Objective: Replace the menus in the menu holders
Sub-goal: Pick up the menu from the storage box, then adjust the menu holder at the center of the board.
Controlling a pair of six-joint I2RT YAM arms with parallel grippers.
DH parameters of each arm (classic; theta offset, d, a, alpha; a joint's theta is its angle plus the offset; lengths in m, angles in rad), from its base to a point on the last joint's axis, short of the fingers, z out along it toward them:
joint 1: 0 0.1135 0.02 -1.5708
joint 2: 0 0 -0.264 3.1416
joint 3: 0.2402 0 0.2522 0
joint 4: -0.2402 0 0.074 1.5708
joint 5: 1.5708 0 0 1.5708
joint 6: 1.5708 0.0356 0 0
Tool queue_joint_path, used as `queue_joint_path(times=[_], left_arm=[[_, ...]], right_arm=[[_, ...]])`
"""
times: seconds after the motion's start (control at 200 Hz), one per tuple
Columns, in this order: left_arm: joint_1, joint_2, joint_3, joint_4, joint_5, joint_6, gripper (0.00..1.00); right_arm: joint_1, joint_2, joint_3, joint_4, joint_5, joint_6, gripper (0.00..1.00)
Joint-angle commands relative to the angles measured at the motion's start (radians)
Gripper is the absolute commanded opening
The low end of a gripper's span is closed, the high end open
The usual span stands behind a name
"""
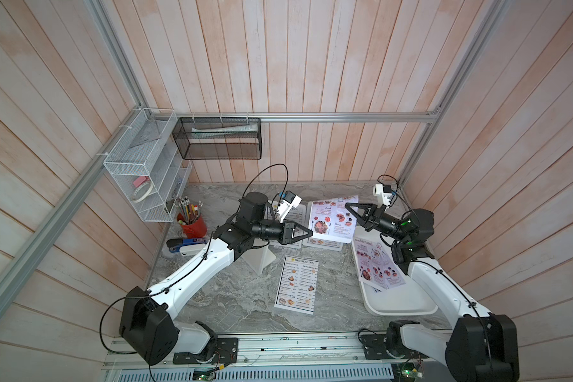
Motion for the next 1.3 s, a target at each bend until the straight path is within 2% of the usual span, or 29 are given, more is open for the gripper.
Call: queue_joint_path(times=[0.0, 0.11, 0.235, 0.315, 0.475, 0.56, 0.65, 0.735, 0.935, 1.035, 1.17, 1.295], left_arm=[[0.009, -0.021, -0.011, -0.003, -0.029, 0.004, 0.25], [0.028, -0.044, -0.013, -0.025, -0.079, -0.002, 0.46], [0.080, -0.102, -0.010, -0.062, -0.183, -0.035, 0.54], [0.125, -0.146, -0.003, -0.118, -0.292, -0.050, 0.57], [0.186, -0.185, 0.030, -0.422, -0.784, -0.033, 0.56], [0.225, -0.203, -0.027, -0.509, -0.903, -0.051, 0.51], [0.241, -0.238, -0.113, -0.526, -0.997, -0.081, 0.47], [0.258, -0.252, -0.180, -0.500, -1.031, -0.096, 0.44], [0.295, -0.198, -0.255, -0.370, -1.014, -0.101, 0.41], [0.334, -0.165, -0.257, -0.301, -0.987, -0.066, 0.41], [0.392, -0.108, -0.250, -0.187, -0.890, 0.006, 0.41], [0.397, -0.044, -0.209, -0.148, -0.875, 0.037, 0.41]], right_arm=[[0.025, -0.020, 0.055, -0.143, 0.051, -0.116, 0.00], [0.040, -0.032, 0.112, -0.303, 0.105, -0.241, 0.00], [0.056, -0.037, 0.219, -0.522, 0.204, -0.420, 0.00], [0.094, -0.031, 0.296, -0.617, 0.275, -0.507, 0.00], [0.231, 0.017, 0.441, -0.715, 0.419, -0.613, 0.00], [0.332, 0.062, 0.517, -0.759, 0.505, -0.659, 0.00], [0.427, 0.111, 0.584, -0.775, 0.579, -0.682, 0.00], [0.504, 0.154, 0.634, -0.775, 0.647, -0.695, 0.00], [0.619, 0.257, 0.719, -0.757, 0.759, -0.696, 0.00], [0.662, 0.296, 0.759, -0.770, 0.822, -0.694, 0.00], [0.713, 0.334, 0.798, -0.804, 0.893, -0.697, 0.00], [0.744, 0.337, 0.795, -0.819, 0.973, -0.697, 0.00]])
